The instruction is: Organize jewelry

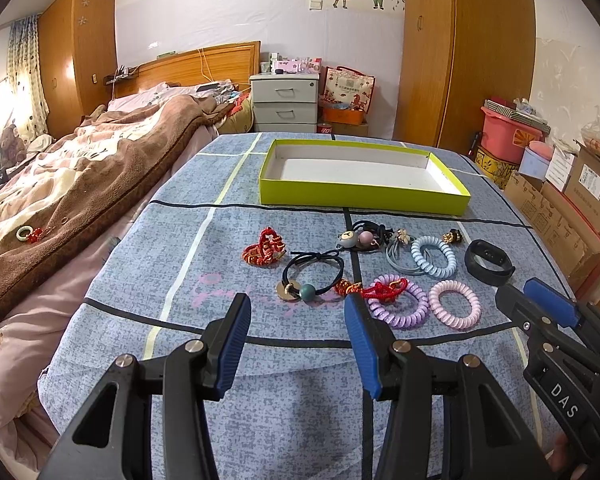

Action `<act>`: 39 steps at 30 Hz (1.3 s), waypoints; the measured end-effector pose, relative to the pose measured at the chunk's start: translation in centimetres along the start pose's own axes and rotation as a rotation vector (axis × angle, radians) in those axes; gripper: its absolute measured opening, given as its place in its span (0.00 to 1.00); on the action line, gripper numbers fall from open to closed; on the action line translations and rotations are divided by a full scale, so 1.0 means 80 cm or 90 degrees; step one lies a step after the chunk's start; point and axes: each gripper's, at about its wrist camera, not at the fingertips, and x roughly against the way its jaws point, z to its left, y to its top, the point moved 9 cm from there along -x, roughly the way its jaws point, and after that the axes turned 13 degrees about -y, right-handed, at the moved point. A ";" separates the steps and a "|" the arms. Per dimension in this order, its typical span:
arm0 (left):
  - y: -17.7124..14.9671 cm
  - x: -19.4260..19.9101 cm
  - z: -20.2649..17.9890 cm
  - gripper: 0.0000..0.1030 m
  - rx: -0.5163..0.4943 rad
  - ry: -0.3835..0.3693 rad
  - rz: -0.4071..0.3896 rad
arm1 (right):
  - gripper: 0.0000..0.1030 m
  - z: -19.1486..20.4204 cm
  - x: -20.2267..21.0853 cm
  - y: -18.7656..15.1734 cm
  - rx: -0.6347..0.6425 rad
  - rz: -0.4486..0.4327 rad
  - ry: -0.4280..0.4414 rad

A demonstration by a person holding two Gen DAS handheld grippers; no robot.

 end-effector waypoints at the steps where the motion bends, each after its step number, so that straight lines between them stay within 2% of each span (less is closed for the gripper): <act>1: 0.000 0.000 0.000 0.49 0.001 -0.001 0.001 | 0.38 0.000 0.000 0.000 0.000 0.000 0.000; 19: -0.001 -0.012 0.010 0.49 0.005 -0.008 0.013 | 0.38 -0.003 -0.005 0.003 0.000 0.002 0.013; 24: 0.000 -0.028 0.027 0.49 0.016 -0.032 0.038 | 0.38 -0.032 -0.019 0.009 -0.022 0.012 0.010; 27: 0.004 -0.038 0.043 0.49 0.035 -0.049 0.048 | 0.38 -0.059 -0.037 0.012 -0.030 0.027 -0.019; 29: 0.008 -0.043 0.053 0.49 0.039 -0.048 0.049 | 0.48 -0.071 -0.050 0.015 -0.034 0.040 -0.028; 30: 0.010 -0.046 0.057 0.49 0.042 -0.046 0.051 | 0.58 -0.076 -0.056 0.017 -0.036 0.044 -0.028; 35: 0.018 -0.057 0.079 0.50 0.069 -0.053 0.060 | 0.59 -0.091 -0.088 0.019 -0.050 0.093 -0.022; 39: 0.023 -0.064 0.097 0.50 0.091 -0.054 0.068 | 0.59 -0.092 -0.107 0.019 -0.022 0.125 -0.016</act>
